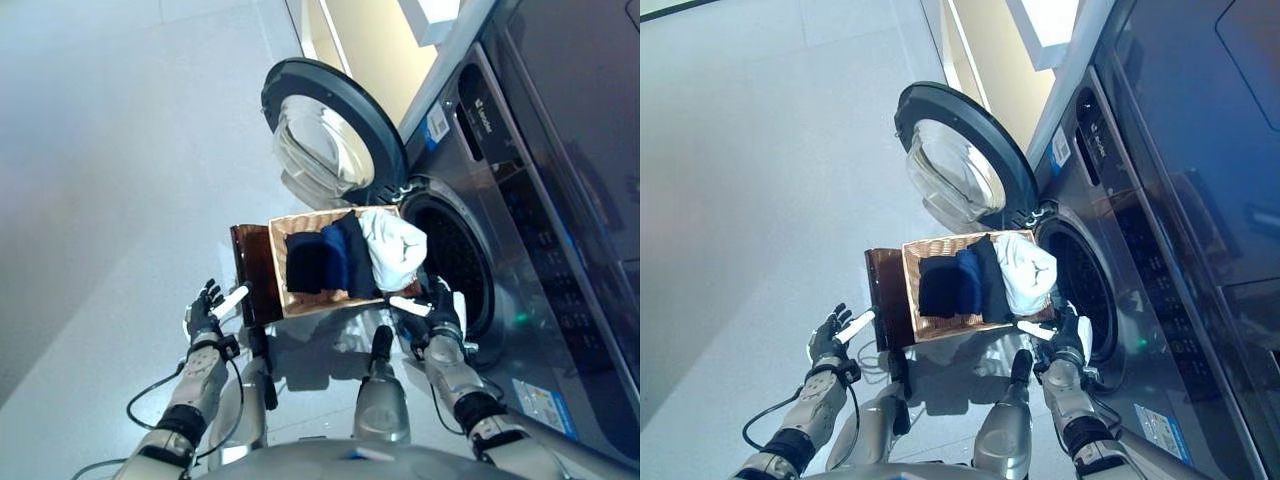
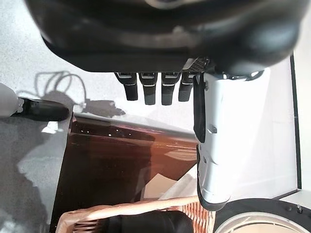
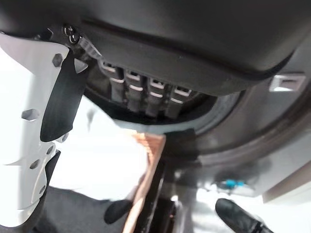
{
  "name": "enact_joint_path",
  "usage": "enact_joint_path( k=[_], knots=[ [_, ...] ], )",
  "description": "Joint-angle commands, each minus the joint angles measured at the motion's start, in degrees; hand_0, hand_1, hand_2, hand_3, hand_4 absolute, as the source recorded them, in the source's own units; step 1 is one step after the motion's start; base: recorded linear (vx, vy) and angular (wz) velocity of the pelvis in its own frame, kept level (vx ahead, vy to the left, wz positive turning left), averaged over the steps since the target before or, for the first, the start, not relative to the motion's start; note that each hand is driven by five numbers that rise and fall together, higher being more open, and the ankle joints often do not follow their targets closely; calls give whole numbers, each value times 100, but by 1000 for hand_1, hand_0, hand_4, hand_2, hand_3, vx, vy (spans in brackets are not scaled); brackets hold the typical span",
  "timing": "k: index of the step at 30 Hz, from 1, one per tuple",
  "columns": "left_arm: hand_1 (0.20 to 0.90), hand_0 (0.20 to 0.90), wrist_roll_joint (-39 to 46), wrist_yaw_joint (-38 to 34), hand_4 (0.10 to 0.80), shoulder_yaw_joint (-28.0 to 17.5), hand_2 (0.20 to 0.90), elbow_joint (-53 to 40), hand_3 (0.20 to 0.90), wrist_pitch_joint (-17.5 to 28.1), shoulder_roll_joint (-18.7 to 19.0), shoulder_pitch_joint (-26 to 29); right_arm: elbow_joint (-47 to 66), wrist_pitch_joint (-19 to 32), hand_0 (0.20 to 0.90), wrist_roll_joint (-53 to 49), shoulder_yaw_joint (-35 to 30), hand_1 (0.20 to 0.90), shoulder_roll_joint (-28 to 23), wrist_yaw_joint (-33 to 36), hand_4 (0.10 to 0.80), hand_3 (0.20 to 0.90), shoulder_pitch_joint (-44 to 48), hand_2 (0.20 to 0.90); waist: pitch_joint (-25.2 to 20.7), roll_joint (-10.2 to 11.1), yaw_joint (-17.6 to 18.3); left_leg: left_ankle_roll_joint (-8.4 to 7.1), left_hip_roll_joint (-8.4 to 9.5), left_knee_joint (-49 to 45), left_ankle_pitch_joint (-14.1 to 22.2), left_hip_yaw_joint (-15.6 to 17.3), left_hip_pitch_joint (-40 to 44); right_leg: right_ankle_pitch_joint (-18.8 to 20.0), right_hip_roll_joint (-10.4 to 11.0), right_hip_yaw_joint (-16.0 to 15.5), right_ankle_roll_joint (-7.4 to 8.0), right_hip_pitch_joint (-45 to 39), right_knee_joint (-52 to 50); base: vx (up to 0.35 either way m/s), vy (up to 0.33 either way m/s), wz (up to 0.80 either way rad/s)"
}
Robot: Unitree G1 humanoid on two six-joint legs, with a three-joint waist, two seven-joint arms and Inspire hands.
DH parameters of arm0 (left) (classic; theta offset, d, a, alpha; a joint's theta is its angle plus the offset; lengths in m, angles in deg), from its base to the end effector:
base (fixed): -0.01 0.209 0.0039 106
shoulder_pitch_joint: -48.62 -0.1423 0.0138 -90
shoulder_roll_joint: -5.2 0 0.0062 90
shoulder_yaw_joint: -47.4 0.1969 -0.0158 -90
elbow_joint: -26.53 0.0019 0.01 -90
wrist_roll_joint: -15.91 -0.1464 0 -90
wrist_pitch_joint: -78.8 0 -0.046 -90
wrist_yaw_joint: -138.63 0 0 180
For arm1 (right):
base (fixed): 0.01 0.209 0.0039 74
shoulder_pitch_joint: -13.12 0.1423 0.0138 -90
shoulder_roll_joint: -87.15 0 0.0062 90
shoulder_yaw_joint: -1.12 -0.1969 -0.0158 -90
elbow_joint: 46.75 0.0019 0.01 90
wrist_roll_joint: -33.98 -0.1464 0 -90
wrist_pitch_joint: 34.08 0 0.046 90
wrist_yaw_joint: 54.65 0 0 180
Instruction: Pick up the clothes and place them into the washing machine
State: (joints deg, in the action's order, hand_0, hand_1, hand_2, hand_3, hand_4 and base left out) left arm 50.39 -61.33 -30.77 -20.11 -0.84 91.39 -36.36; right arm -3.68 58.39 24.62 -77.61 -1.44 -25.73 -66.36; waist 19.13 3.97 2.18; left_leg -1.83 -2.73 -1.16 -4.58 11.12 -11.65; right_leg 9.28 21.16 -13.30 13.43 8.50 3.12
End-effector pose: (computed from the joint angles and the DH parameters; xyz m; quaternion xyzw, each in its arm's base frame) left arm 0.1844 0.1881 -0.0784 -0.0890 0.2724 0.2179 0.9330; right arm 0.2056 -0.1997 -0.0716 -0.1632 0.2698 -0.2138 0.9246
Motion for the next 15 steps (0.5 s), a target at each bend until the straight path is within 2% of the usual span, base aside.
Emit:
enact_joint_path(
  k=[1, 7, 15],
  knots=[
    [900, 900, -65, -9, 800, -216, 900, -112, 900, 376, 162, 103, 79, 263, 900, 118, -15, 900, -337, 189, 800, 900, 439, 900, -236, 21, -162, -376, -133, -774, 588, -275, -267, 797, 372, 31, 157, 192, -220, -25, -34, 6],
    [900, 900, 11, 117, 800, -183, 900, -218, 900, 407, 221, 21, -295, 236, 900, 50, -24, 900, -521, 128, 800, 900, 687, 900, -176, -51, -274, -400, -122, -767, 485, -387, -514, 760, 400, -84, 157, 313, -221, -19, -39, 14],
    [900, 900, 112, 173, 800, -194, 900, -667, 900, 478, 305, -193, -833, 71, 900, 61, -166, 900, -735, 350, 800, 900, 1101, 900, -69, -254, -460, -418, -102, -782, 426, -523, -766, 706, 397, -203, 150, 385, -196, -8, -25, 16]
  ],
)
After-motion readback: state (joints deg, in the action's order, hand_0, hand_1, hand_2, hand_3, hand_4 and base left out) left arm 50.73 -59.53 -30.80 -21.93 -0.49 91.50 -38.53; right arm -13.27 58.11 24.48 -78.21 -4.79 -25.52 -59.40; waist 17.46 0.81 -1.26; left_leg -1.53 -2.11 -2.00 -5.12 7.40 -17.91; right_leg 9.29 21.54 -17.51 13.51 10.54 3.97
